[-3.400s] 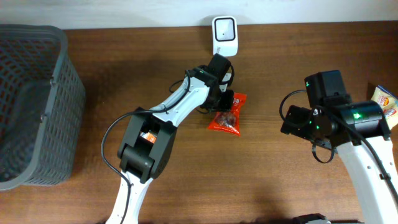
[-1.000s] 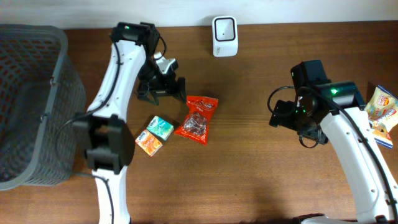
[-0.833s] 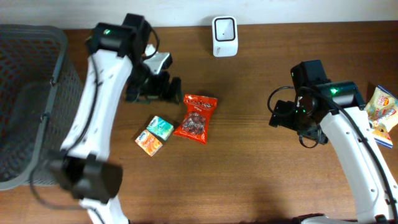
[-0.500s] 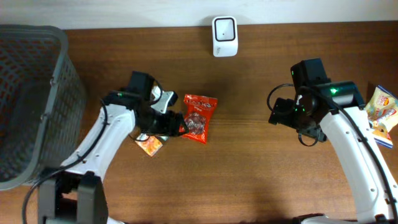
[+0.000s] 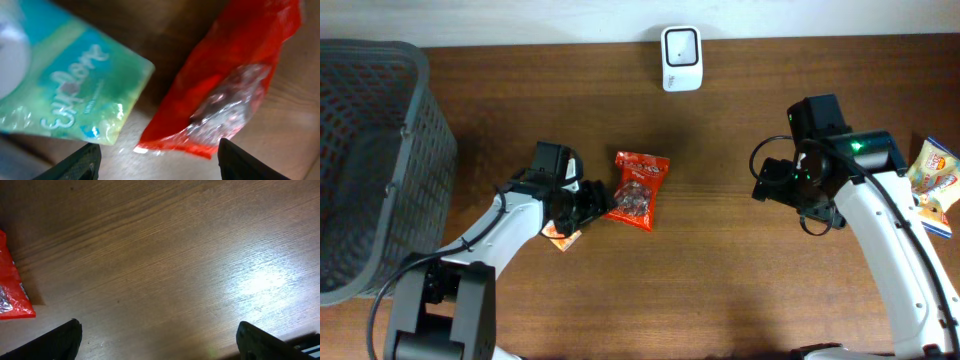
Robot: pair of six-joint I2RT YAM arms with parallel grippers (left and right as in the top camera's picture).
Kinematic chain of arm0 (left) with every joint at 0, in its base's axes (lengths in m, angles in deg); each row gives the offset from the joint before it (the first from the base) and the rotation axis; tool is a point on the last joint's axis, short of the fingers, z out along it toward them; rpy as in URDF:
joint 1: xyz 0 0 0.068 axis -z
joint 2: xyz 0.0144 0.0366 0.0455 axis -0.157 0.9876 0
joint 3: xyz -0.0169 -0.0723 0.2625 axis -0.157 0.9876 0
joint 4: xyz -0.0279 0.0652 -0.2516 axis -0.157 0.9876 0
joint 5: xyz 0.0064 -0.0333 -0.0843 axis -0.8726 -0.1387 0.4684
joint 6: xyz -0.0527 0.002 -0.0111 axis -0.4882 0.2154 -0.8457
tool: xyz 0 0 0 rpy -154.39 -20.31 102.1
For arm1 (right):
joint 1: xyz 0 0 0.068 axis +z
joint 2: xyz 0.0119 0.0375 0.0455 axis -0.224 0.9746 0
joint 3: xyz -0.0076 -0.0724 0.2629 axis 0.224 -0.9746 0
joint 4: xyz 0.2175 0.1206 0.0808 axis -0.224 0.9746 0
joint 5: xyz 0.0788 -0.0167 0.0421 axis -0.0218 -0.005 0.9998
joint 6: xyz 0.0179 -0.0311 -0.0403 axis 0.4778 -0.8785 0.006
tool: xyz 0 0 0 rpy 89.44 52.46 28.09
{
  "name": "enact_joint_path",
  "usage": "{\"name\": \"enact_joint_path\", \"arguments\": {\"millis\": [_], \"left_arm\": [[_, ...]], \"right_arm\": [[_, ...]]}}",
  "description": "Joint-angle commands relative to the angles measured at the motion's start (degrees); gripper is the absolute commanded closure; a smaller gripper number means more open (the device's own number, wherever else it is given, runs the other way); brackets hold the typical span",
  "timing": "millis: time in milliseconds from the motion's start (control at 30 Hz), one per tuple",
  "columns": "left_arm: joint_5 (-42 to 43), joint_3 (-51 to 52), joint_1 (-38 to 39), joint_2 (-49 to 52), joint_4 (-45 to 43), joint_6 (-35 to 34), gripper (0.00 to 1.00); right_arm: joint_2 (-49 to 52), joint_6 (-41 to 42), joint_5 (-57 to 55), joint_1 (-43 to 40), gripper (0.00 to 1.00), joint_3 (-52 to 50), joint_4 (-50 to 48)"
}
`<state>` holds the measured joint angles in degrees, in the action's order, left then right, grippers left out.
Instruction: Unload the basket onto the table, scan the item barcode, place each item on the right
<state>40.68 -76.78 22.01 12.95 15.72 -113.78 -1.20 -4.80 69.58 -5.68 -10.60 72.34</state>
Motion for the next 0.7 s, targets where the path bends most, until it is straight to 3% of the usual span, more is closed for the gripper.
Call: {"name": "enact_joint_path", "arguments": {"millis": [0, 233, 367, 533, 567, 600, 667], "left_arm": [[1.42, 0.48, 2.43, 2.6, -2.93, -2.82, 0.27], [1.79, 0.46, 5.25, 8.13, -11.85, -6.05, 0.28], [-0.39, 0.46, 5.25, 8.15, -13.94, -6.05, 0.58], [-0.74, 0.46, 5.25, 8.13, -13.94, -6.05, 0.82], [-0.74, 0.39, 5.25, 8.07, -13.92, -6.05, 0.94], [-0.72, 0.28, 5.25, 7.85, -13.88, -6.03, 1.0], [-0.74, -0.13, 5.25, 6.23, -13.6, -4.22, 1.0]], "right_arm": [[0.04, 0.5, 0.11, -0.22, 0.01, -0.11, 0.0], [0.04, 0.48, 0.11, -0.22, 0.01, -0.11, 0.04], [0.04, 0.48, 0.11, -0.22, 0.01, -0.11, 0.04], [0.04, 0.48, 0.09, -0.22, 0.01, -0.11, 0.04], [0.04, 0.48, 0.09, -0.22, 0.01, -0.11, 0.04], [0.04, 0.48, 0.09, -0.22, 0.01, -0.11, 0.04], [0.04, 0.48, 0.09, -0.22, 0.01, -0.11, 0.04]]}}
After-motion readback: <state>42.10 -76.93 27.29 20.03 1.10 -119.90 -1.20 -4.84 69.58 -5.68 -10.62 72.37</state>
